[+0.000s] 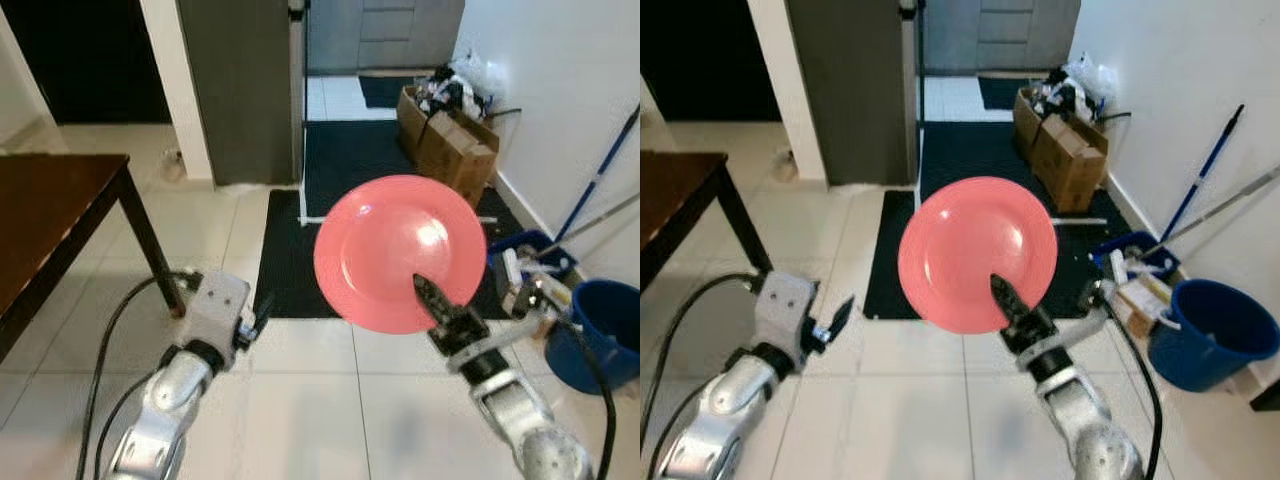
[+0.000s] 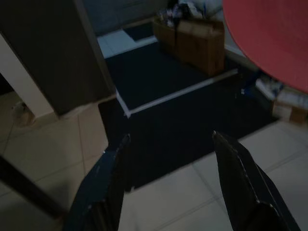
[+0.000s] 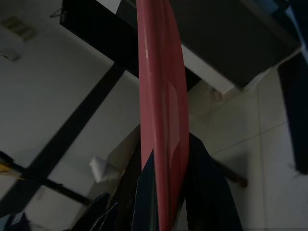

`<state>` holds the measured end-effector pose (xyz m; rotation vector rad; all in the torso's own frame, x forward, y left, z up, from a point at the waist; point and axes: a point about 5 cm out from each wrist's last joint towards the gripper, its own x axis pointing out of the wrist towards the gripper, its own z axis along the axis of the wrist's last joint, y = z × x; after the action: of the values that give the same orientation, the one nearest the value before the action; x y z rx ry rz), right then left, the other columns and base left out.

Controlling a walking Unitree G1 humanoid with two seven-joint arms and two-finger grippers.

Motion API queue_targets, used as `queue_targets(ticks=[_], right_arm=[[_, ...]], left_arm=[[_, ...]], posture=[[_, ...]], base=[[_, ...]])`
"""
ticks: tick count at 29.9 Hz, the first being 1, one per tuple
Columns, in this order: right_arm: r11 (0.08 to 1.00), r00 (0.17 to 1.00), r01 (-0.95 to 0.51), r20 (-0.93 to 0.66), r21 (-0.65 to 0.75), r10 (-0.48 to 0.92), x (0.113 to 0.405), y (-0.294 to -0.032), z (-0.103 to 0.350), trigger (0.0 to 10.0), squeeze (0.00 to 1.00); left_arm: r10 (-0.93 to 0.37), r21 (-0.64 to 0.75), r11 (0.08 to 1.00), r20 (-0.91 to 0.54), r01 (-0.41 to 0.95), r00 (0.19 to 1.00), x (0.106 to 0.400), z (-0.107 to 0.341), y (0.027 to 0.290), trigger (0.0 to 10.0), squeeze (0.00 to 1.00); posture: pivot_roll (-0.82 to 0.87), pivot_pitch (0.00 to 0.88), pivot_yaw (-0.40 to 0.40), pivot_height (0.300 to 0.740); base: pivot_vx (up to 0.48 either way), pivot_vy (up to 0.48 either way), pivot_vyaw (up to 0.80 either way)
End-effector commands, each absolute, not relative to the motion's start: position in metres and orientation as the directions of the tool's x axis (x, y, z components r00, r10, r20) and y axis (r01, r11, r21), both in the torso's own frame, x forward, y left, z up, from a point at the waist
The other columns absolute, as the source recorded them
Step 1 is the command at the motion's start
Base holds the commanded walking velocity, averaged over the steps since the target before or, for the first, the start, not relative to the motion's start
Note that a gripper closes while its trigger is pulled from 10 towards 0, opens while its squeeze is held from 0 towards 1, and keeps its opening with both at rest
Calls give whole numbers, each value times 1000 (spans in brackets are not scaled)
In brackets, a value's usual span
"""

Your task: Setting the table

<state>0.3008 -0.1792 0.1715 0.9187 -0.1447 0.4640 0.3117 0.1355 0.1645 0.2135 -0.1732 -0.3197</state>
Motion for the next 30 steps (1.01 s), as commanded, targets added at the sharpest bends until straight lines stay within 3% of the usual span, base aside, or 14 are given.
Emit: queue_targets(ticks=[1,11,14,21,27,30], right_arm=[[499,887,-454,320,738,333,300,-175,171,10000,0],[514,891,-446,310,733,332,300,-177,171,10000,0],[522,898,-434,308,734,314,301,-179,172,10000,0],[525,898,-439,329,729,293,303,-182,180,10000,0],[541,902,-431,320,722,292,302,-182,179,10000,0],[603,933,-359,252,712,258,304,-184,170,10000,0]], left_arm=[[-316,245,927,107,283,943,310,158,142,10000,0],[-318,238,928,104,287,942,309,158,142,10000,0],[-276,130,955,79,265,958,310,158,144,10000,0],[-263,-114,957,40,266,964,306,173,145,10000,0],[-297,-57,952,48,300,954,300,179,141,10000,0],[-309,15,951,26,309,951,298,177,142,10000,0]], posture=[[71,90,63,740],[73,90,61,740],[72,88,60,740],[74,87,62,740],[79,91,62,740],[80,84,60,740]], base=[[480,0,0],[480,0,0],[435,0,0],[0,0,0],[0,0,0],[0,0,0]])
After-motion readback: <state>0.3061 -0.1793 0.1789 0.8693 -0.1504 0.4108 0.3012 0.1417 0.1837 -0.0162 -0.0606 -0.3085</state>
